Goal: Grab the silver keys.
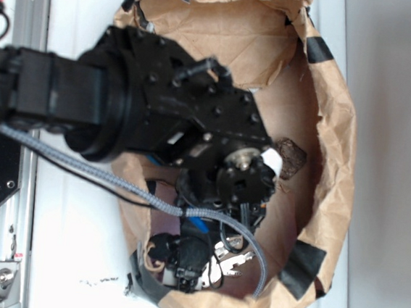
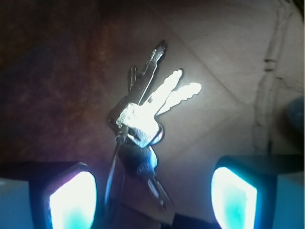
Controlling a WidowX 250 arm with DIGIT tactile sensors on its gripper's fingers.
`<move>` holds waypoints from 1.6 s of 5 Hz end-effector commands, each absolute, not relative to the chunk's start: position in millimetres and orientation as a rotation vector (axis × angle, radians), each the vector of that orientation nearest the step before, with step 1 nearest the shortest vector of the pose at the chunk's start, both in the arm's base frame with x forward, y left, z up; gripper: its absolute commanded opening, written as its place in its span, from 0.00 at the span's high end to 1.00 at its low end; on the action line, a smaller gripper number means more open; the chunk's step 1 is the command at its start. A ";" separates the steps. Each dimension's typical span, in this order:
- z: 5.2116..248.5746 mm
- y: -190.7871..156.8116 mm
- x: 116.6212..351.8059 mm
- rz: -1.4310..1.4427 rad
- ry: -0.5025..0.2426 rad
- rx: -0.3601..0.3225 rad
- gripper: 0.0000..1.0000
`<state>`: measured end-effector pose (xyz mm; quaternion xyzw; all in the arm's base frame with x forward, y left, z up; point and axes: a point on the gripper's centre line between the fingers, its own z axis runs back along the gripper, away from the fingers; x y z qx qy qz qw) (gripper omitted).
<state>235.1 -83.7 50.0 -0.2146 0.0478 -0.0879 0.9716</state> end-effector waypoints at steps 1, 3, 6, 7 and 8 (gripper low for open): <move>54.2 -93.5 235.3 -0.230 0.088 -0.468 1.00; 65.9 -86.6 239.0 -0.204 0.039 -0.457 1.00; 105.1 -41.1 261.1 -0.082 -0.161 -0.379 1.00; 140.6 -11.1 265.8 0.044 -0.255 -0.257 1.00; 164.6 -19.0 254.6 0.121 -0.321 -0.093 1.00</move>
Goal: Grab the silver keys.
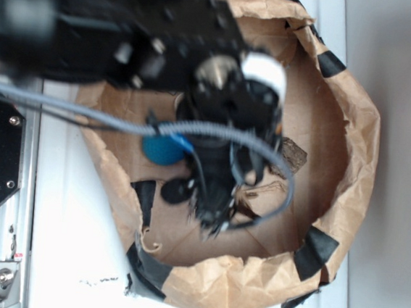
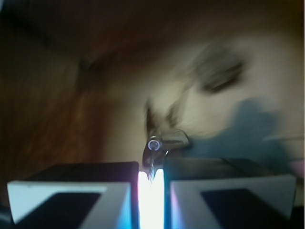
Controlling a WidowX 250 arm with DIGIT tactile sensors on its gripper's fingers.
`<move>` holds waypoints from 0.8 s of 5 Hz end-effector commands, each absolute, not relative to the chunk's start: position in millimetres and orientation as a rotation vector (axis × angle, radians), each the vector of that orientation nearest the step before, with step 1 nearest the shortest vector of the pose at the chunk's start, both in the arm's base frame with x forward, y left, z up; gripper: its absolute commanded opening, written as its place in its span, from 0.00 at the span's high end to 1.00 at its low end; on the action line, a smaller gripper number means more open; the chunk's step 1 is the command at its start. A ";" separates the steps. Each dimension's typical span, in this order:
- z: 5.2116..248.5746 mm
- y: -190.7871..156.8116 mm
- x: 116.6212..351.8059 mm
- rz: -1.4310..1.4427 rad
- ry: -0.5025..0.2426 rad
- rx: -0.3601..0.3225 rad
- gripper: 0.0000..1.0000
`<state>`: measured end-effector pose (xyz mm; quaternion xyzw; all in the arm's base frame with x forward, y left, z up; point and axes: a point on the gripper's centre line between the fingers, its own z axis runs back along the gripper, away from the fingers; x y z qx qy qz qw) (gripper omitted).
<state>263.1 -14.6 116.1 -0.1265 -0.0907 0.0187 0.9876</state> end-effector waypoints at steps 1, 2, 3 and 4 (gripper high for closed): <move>181.3 -27.7 251.6 0.194 -0.347 0.012 1.00; 185.2 -27.2 255.7 0.197 -0.230 -0.023 1.00; 183.9 -20.5 253.6 0.241 -0.166 -0.050 1.00; 182.7 -19.5 251.0 0.265 -0.139 -0.060 1.00</move>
